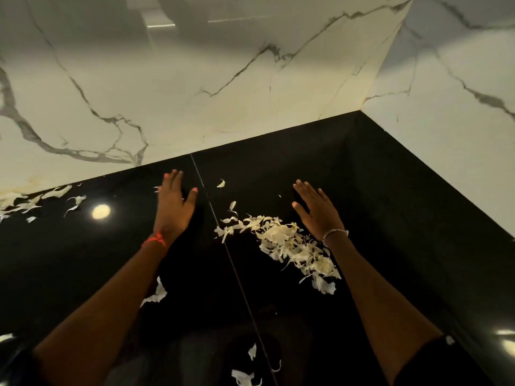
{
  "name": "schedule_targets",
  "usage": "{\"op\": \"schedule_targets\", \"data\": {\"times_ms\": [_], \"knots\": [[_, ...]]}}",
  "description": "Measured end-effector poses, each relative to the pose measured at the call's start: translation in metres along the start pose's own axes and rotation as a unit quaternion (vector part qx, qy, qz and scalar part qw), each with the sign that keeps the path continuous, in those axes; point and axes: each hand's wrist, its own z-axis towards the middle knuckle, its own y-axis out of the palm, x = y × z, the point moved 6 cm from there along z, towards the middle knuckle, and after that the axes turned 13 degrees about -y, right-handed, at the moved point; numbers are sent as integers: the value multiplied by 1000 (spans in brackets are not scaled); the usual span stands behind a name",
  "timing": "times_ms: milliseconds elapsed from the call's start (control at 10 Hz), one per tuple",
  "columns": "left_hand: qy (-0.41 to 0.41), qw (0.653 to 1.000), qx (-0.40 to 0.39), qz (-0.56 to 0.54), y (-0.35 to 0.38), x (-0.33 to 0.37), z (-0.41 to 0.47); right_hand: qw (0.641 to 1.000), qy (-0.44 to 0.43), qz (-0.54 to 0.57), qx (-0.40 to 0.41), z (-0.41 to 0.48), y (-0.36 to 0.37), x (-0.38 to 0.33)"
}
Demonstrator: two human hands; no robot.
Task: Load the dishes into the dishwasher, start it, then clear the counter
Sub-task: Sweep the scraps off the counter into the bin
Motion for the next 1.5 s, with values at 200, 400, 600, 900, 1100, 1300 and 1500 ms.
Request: {"op": "schedule_targets", "data": {"times_ms": [200, 400, 600, 900, 1100, 1300, 1500], "knots": [[-44, 987, -11, 155, 18, -15, -1, 1000, 5, 12, 9, 1, 1, 2], [180, 939, -280, 83, 56, 39, -52, 1000, 5, 22, 15, 0, 0, 2], [93, 979, -178, 22, 50, 43, 9, 999, 7, 38, 22, -1, -1, 2], [203, 930, -283, 115, 88, 48, -56, 998, 7, 47, 29, -2, -3, 1], [156, 925, -341, -62, 83, 43, -88, 999, 8, 37, 19, -1, -2, 1], [116, 927, -330, -137, 84, 44, -103, 1000, 10, 20, -8, 0, -1, 2], [118, 944, -286, -112, 84, 41, -100, 994, 55, 47, -83, 11, 1, -3]]}}
